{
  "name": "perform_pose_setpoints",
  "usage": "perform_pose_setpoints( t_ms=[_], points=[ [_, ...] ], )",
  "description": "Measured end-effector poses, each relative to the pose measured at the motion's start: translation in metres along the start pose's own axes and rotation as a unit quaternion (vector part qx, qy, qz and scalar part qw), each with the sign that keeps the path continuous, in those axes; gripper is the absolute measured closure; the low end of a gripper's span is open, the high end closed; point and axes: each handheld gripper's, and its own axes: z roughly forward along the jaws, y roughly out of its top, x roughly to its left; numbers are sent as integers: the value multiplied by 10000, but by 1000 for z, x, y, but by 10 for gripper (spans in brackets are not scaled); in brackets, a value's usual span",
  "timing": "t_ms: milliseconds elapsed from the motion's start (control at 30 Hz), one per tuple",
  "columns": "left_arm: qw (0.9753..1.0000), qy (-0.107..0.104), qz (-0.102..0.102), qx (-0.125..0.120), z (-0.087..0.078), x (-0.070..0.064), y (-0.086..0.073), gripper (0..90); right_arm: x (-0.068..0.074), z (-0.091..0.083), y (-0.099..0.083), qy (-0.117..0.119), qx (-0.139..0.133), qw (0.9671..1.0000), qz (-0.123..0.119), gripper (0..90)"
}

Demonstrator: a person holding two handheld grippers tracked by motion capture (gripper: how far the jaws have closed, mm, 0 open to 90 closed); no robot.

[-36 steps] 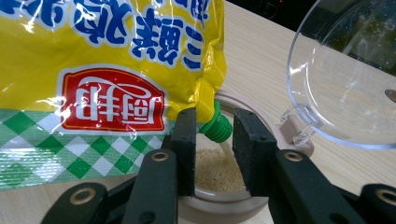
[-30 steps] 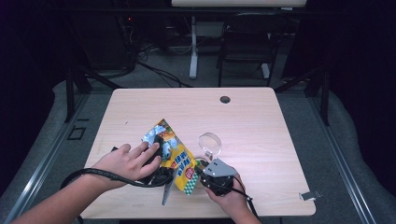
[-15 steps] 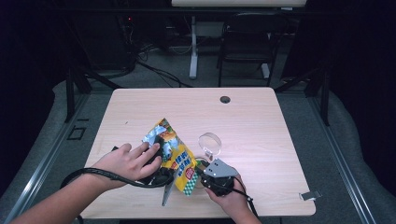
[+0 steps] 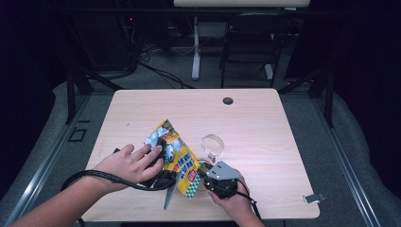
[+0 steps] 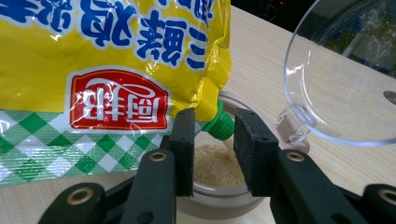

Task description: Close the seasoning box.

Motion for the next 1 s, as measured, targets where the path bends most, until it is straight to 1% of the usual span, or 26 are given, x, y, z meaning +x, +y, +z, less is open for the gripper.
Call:
perform_pose_setpoints(
  t_ms=[33, 67, 100, 133, 167, 233, 267, 300, 400, 433, 733, 800, 867, 900, 933, 1000],
  points=[
    [10000, 36, -10, -25, 0, 0, 0, 812, 0, 0, 0, -2, -15, 10000, 8, 690],
    [10000, -20, -6, -8, -1, 1, 0, 812, 0, 0, 0, -2, -12, 10000, 8, 689],
    [10000, 68, -6, -38, 0, 0, -1, 812, 0, 0, 0, 1, -11, 10000, 6, 688],
    [10000, -2, 9, -26, -1, 0, -1, 813, 0, -1, 0, 5, 1, 10000, -4, 688],
    [10000, -24, -21, -36, -1, 0, -1, 813, 0, -1, 0, 10, -3, 10000, -3, 687],
    [10000, 8, 27, -41, -1, 1, -1, 814, 0, -1, 0, 7, -4, 10000, -11, 687],
    [10000, -20, -17, -34, -2, 1, -1, 813, 0, -1, 0, -8, -18, 10000, 5, 686],
    [10000, 7, 18, -36, -2, 1, -1, 813, -1, -2, 0, -5, -19, 10000, 13, 686],
    [10000, 12, 8, -44, -2, 1, -1, 814, -2, -3, 0, -29, -30, 10000, -1, 686],
    [10000, 58, -4, -63, -1, 1, -1, 814, -2, -3, 0, -18, -31, 10000, 6, 686],
    [9999, 100, 11, -93, -2, 3, -1, 815, -4, -6, 0, -60, -59, 10000, 27, 684],
    [9999, 100, 17, -99, -2, 3, -1, 814, -5, -7, 0, -66, -67, 9999, 35, 683],
    [10000, 43, 26, -82, -2, 5, -1, 814, -5, -7, 0, -86, -79, 9999, 45, 684],
    [9999, 106, 26, -108, -2, 4, -2, 814, -5, -7, 1, -85, -80, 9999, 47, 684],
    [9999, 52, 32, -85, -2, 5, -1, 814, -5, -7, 1, -89, -80, 9999, 42, 683],
    [9999, 64, 37, -88, -2, 5, -1, 815, -5, -7, 1, -90, -80, 9999, 39, 684]
  ],
)
